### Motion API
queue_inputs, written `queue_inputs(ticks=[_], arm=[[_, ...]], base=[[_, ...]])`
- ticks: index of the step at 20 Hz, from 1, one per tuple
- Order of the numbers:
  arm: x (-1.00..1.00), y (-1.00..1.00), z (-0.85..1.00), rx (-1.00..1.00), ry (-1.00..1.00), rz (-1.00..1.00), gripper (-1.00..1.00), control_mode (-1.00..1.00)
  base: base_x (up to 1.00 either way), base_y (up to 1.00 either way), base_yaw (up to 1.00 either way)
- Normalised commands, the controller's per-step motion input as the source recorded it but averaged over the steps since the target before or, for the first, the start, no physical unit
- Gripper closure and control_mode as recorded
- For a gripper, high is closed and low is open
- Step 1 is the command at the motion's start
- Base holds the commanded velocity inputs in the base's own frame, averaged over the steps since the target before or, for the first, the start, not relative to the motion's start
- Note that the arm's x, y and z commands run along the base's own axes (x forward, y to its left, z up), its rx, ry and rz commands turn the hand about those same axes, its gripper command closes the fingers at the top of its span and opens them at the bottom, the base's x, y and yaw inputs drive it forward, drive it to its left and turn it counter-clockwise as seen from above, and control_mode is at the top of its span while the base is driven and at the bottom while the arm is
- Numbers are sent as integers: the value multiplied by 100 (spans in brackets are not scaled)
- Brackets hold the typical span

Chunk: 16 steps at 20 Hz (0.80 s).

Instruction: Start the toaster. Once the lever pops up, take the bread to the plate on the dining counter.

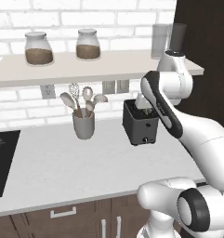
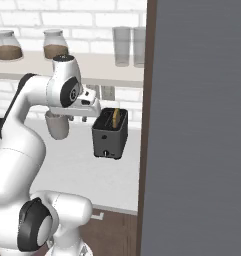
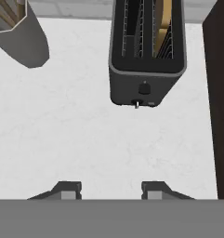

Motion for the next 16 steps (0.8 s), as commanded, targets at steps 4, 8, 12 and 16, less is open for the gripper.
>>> queue_inputs(ticks=[4, 8, 12, 16], arm=[[0, -20, -8, 0, -2, 0, -100, -100], [0, -56, -30, 0, 0, 0, -100, -100], [0, -43, -42, 0, 0, 0, -100, -100], [4, -11, -32, 0, 0, 0, -100, -100]], base=[[0, 0, 0], [0, 0, 0], [0, 0, 0], [0, 0, 0]])
